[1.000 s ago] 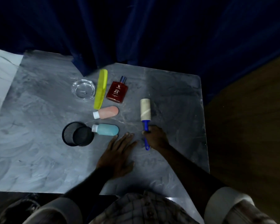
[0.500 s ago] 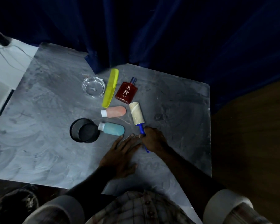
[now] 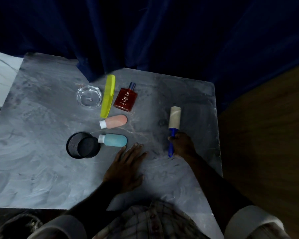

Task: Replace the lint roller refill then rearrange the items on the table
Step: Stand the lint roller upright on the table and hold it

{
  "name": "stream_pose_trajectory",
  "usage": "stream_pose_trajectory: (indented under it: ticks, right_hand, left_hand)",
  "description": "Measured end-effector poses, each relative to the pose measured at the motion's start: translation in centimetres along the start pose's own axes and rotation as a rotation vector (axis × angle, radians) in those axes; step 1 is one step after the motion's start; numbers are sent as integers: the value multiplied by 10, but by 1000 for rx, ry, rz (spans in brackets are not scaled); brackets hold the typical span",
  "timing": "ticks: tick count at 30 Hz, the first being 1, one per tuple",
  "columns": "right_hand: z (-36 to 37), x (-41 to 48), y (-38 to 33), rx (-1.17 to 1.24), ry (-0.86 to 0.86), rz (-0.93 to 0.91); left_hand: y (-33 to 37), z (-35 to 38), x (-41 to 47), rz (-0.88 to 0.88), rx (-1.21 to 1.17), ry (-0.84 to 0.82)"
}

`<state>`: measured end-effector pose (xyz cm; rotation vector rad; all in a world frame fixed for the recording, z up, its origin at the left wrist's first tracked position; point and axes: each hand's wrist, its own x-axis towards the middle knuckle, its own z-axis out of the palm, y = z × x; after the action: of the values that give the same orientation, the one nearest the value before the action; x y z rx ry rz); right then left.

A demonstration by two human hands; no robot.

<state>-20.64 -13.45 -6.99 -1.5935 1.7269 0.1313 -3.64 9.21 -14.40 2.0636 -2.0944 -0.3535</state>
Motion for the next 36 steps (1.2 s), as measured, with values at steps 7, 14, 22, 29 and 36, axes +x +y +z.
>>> stream_pose_trajectory:
  ticks: [7,14,22,29,36]
  right_hand:
    - [-24,-1,46,240,119,194]
    - [-41,-13,86,440,142,374]
    - [-45,-23,104,576,251,403]
    - [-41,-18,88,509,176,392]
    - [-21,-4,34,419,61,255]
  left_hand:
    - [-3,3,-1,25,-9,34]
    - [-10,15,-2,38,-3,4]
    - [-12,23,-2,46,16,10]
    - [-10,20,-2,46,-1,33]
    - [-4,6,-3,32,-6,28]
